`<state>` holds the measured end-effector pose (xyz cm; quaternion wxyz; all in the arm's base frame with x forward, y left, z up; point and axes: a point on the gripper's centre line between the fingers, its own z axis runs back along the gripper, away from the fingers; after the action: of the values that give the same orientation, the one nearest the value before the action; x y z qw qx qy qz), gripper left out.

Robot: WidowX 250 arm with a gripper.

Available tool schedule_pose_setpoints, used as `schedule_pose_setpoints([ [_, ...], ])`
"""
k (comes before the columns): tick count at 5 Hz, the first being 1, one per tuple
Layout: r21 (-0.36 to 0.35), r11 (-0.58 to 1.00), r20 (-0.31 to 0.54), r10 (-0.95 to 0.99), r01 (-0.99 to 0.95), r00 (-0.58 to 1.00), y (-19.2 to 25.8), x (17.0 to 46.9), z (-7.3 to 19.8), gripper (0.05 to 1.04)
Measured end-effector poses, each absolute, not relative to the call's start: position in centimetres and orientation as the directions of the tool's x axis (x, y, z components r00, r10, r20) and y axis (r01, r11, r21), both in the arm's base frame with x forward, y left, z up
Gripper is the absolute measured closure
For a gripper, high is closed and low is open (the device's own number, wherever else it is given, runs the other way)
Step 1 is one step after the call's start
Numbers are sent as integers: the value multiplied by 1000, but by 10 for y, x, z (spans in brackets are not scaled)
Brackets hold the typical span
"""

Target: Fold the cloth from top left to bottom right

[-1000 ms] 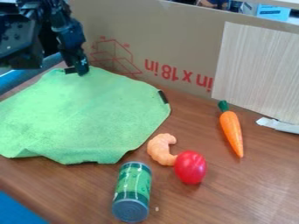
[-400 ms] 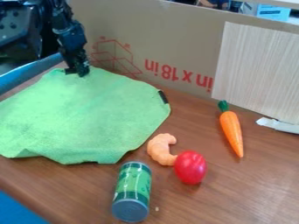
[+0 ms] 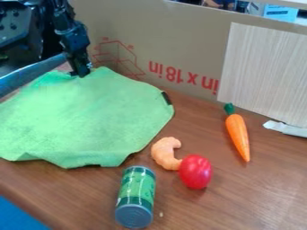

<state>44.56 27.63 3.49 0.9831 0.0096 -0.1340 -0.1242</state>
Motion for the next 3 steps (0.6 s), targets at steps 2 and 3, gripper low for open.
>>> schedule_pose_setpoints([
  [2,-36,975,327,-197,221,924,264,433,60,1015],
  [3,-35,966,417,-219,256,882,247,418,102,1017],
])
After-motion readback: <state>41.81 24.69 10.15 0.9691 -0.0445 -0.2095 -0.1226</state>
